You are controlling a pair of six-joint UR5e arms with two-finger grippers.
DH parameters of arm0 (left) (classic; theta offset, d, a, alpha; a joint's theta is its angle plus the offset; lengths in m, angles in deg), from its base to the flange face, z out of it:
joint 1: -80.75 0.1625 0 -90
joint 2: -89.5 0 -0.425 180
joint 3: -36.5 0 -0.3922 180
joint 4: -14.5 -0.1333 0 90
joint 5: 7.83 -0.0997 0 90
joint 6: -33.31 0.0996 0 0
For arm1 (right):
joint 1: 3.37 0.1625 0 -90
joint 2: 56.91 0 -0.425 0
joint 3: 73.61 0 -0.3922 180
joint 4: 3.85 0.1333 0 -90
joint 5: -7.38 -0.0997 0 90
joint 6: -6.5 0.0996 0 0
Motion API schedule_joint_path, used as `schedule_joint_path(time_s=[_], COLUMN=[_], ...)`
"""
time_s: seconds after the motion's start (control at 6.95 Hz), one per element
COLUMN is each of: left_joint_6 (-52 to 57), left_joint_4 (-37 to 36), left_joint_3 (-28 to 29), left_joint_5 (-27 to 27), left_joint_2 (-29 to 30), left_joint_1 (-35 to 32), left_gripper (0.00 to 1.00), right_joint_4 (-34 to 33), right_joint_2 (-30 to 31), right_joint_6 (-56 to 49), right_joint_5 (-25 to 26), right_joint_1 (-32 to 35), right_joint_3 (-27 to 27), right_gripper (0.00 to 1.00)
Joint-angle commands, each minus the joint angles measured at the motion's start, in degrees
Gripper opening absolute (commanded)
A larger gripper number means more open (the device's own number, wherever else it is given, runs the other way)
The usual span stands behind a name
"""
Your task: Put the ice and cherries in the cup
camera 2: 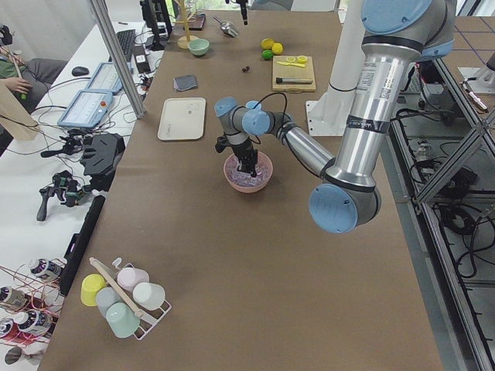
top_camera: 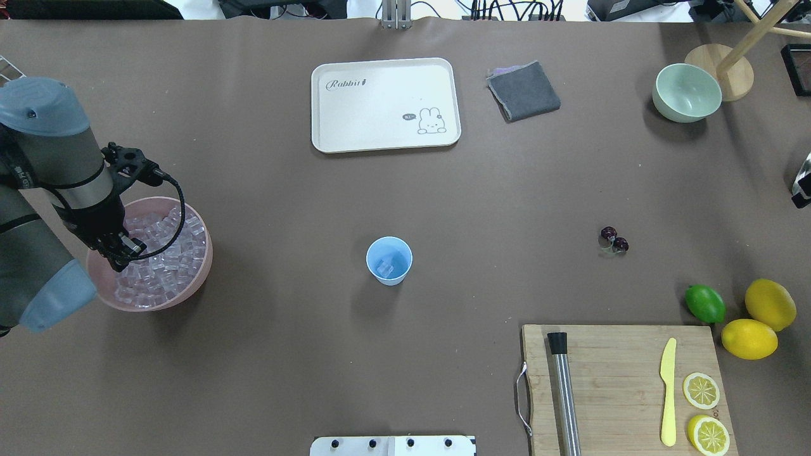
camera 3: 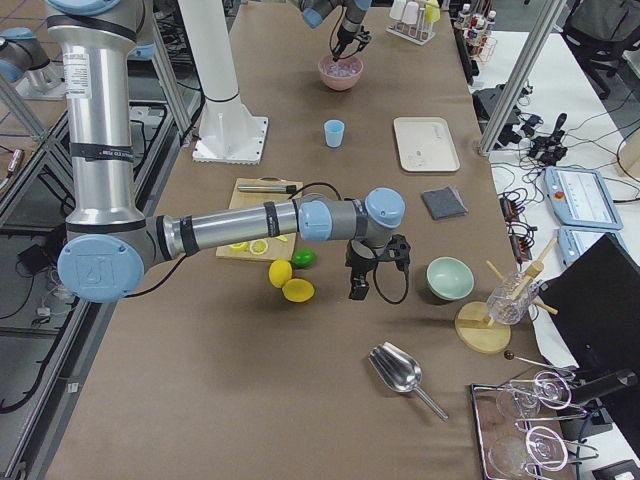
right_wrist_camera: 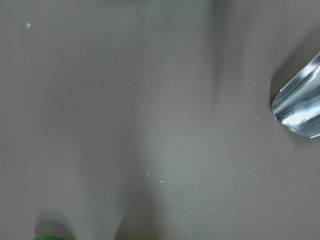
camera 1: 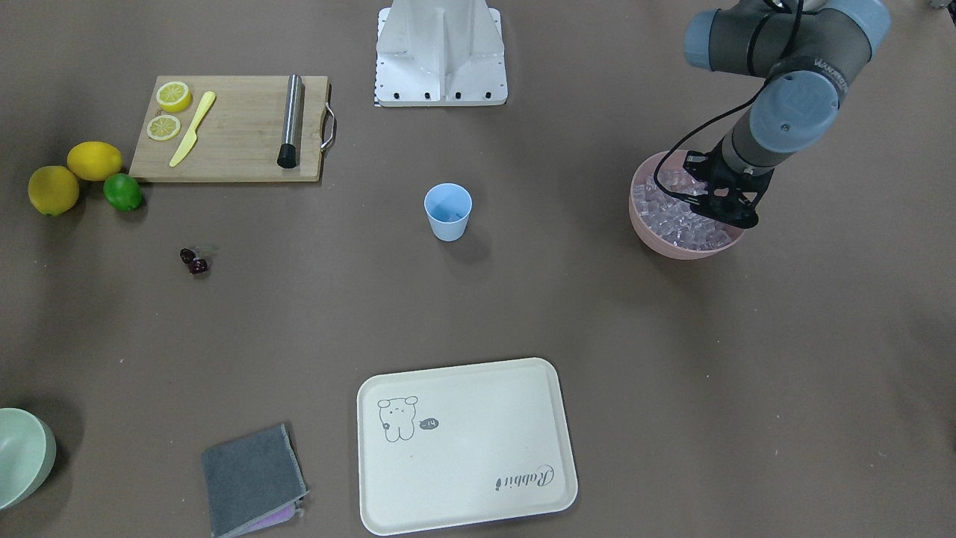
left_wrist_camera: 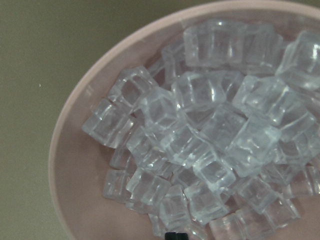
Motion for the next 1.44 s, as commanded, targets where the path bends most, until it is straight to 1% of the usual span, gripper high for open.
schedule_joint_path(time_s=[0.0, 0.14, 0.29, 0.43, 0.58, 1.01, 1.15, 1.3], left_joint_6=[0.0, 0.1, 0.1, 0.2, 0.1, 0.0, -0.3, -0.6], left_joint_4=[-2.5, -2.2, -2.0, -1.4, 1.2, 1.8, 1.8, 1.8], left_joint_3=[0.2, 1.4, 3.5, 5.1, 6.5, 7.3, 7.3, 7.1], left_joint_5=[0.0, 0.0, -0.3, -0.3, -0.3, 0.1, 0.2, 0.3], left_joint_2=[2.2, 2.3, 3.7, 4.3, 4.0, 3.7, 3.7, 3.8], left_joint_1=[-0.2, -0.3, -0.3, -0.1, -0.1, 0.4, 0.5, 0.6], left_gripper=[0.65, 0.77, 0.89, 0.91, 0.91, 0.90, 0.88, 0.79], right_joint_4=[0.0, 0.0, 0.0, 0.0, 0.0, 0.0, 0.0, 0.0], right_joint_2=[0.0, 0.0, 0.0, 0.0, 0.0, 0.0, 0.0, 0.0], right_joint_6=[0.0, 0.0, 0.0, 0.0, 0.0, 0.1, 0.1, 0.1], right_joint_5=[0.0, 0.0, 0.0, 0.0, 0.0, 0.0, 0.0, 0.0], right_joint_1=[-0.1, -0.2, -0.3, -0.3, -0.3, -0.4, -0.4, -0.4], right_joint_3=[0.0, 0.1, 0.1, 0.1, 0.1, 0.1, 0.1, 0.1], right_gripper=[1.00, 1.00, 1.00, 1.00, 1.00, 1.00, 1.00, 1.00])
